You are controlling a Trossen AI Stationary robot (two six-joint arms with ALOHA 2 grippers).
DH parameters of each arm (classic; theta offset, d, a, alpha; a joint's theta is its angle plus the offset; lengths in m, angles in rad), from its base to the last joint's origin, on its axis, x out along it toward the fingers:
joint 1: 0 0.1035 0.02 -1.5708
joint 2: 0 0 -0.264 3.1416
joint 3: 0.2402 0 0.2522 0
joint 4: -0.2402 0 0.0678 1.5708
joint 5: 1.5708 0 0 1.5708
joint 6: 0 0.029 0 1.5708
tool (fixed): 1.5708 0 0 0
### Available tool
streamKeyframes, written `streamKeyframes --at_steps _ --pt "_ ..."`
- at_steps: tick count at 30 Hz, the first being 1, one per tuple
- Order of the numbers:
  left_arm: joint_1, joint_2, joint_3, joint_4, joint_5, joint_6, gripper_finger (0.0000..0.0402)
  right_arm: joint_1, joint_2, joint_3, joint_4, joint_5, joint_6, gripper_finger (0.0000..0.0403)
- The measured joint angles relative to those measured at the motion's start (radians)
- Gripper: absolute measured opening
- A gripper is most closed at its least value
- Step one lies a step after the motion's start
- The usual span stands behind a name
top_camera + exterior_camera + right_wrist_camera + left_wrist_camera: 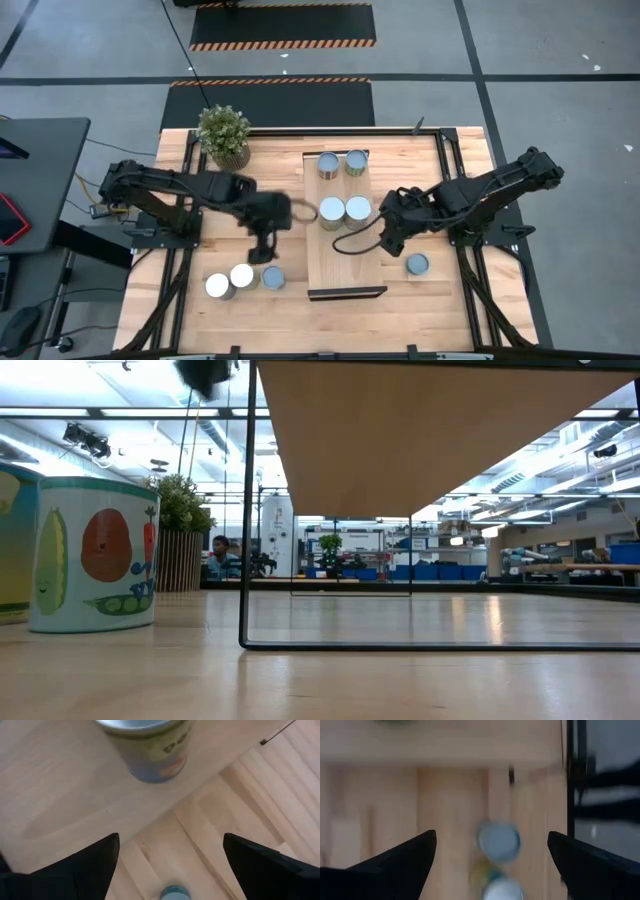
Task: Pick and place cans onto a shelf
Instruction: Put the canned carrots on the shelf
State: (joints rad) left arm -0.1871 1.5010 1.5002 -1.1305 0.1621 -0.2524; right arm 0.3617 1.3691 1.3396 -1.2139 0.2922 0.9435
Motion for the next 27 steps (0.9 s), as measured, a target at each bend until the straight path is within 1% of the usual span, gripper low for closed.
streamKeyframes --at_steps 2,4,6,9,14,17,23,27 --pt "-0.047 0.004 -0.002 -0.086 -0.003 -0.008 0.0387 0.020 -0.019 0.000 -0.012 0.019 0.026 0.0364" --pt "-0.097 0.004 -0.004 -0.133 -0.029 -0.030 0.0387 0.039 -0.036 0.000 -0.021 0.046 0.044 0.0364" --pt "-0.143 0.002 -0.037 -0.133 -0.062 -0.082 0.0387 0.053 -0.052 0.000 -0.019 0.075 0.058 0.0364" --pt "-0.211 -0.025 -0.123 -0.128 -0.073 -0.174 0.0387 0.066 -0.071 0.000 -0.015 0.107 0.081 0.0364" --pt "-0.308 -0.124 -0.309 -0.008 -0.073 -0.347 0.0387 0.071 -0.083 0.000 0.008 0.124 0.080 0.0364" --pt "-0.347 -0.160 -0.385 0.024 -0.085 -0.419 0.0387 0.071 -0.084 0.000 0.028 0.127 0.067 0.0364" --pt "-0.430 -0.165 -0.452 0.059 -0.120 -0.484 0.0387 0.071 -0.084 0.000 0.055 0.127 0.043 0.0364" --pt "-0.471 -0.129 -0.460 0.073 -0.195 -0.526 0.0387 0.071 -0.084 0.000 0.070 0.127 0.042 0.0364"
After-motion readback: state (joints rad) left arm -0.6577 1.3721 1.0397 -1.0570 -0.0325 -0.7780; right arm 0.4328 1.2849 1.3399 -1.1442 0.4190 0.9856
